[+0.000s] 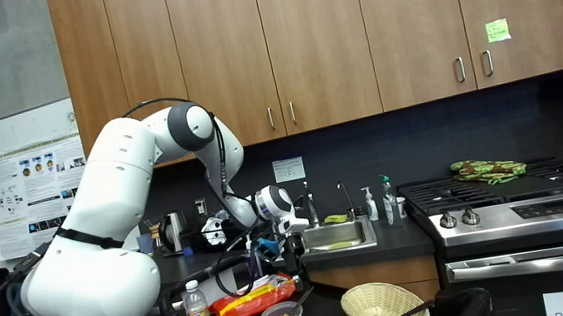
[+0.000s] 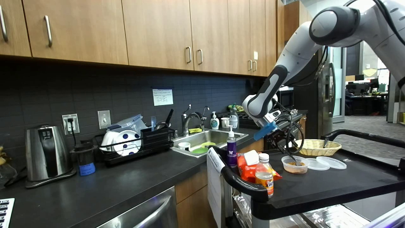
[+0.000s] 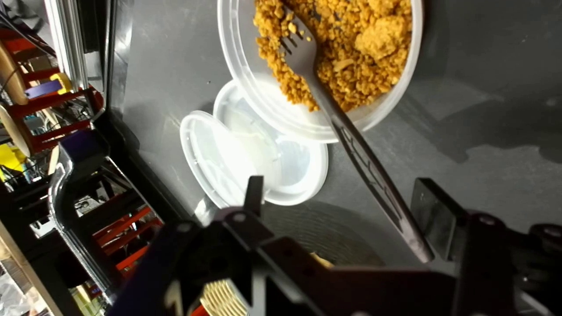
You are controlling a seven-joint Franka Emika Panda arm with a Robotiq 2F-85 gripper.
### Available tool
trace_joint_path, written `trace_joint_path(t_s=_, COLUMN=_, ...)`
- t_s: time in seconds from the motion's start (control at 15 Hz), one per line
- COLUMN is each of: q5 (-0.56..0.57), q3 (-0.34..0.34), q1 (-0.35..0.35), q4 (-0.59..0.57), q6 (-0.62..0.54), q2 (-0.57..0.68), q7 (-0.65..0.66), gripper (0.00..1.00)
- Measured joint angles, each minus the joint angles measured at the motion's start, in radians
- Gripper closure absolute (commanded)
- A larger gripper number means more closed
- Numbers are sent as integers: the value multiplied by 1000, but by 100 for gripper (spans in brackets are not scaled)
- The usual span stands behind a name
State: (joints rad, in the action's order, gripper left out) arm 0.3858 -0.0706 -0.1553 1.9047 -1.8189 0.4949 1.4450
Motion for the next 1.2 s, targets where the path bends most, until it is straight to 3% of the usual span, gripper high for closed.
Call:
trace_joint_path(t_s=0.2, q5=0, q3=0, q1=0, q4=0, q6=3, q2=0, q7=0, gripper=14)
trace_joint_path(t_s=0.4, q5=1, q3=0, q1=-1, q4=0, q6=3, q2=1, q7=-1, gripper=5)
trace_joint_path(t_s=0.87, q5=32, q3=-1, q1=-1, q4=0, q6=3, q2=5, q7=-3, gripper=9)
trace_joint_path(t_s=0.93, q5=44, q3=-2, q1=-1, q4=0, q6=3, q2=7, q7=-3, gripper=15)
trace_joint_path(t_s=1.07, q5=69, q3=-7, q1=0, q4=0, q6=3, q2=13, q7=-4, gripper=40)
trace_joint_path(t_s=1.2, q5=89, q3=-13, q1=0, q4=0, q6=4, q2=16, q7=-6, gripper=55)
